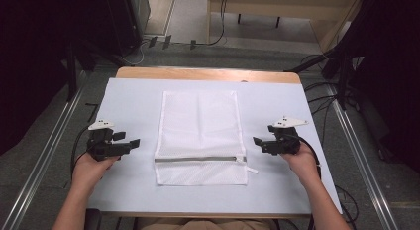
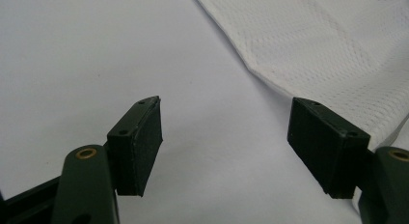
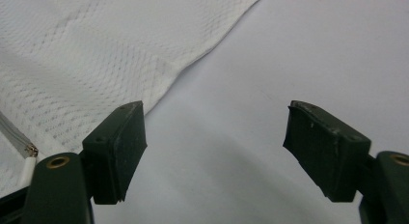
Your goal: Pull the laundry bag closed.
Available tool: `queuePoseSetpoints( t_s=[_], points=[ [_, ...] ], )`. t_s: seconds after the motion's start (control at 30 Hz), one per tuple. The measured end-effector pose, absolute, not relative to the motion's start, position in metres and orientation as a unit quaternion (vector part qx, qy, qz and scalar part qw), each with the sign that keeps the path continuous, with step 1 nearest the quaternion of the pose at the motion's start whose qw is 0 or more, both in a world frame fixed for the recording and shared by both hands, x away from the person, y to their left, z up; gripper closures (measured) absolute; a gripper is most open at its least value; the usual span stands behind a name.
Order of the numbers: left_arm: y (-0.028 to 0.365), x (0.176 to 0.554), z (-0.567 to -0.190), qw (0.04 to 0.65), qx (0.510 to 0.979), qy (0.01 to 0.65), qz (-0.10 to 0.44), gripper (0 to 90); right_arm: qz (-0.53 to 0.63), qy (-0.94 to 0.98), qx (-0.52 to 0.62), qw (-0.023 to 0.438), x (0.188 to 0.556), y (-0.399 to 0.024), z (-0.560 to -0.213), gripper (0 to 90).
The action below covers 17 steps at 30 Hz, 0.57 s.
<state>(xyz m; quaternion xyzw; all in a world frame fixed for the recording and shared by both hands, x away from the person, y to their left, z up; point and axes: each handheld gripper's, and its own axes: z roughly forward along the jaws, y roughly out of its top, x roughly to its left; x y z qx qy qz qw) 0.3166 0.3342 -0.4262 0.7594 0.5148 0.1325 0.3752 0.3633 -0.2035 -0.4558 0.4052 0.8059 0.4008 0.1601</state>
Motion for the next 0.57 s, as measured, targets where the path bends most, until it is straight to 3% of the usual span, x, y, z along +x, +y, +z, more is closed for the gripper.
queuePoseSetpoints(
  t_s=[0.57],
  points=[
    [0.3299, 0.3182, -0.4318, 0.358, 0.765, 0.515, 0.146, 24.1, 0.394, 0.815, 0.398, 0.149, 0.3643, -0.2021, -0.4583, 22.1]
  ],
)
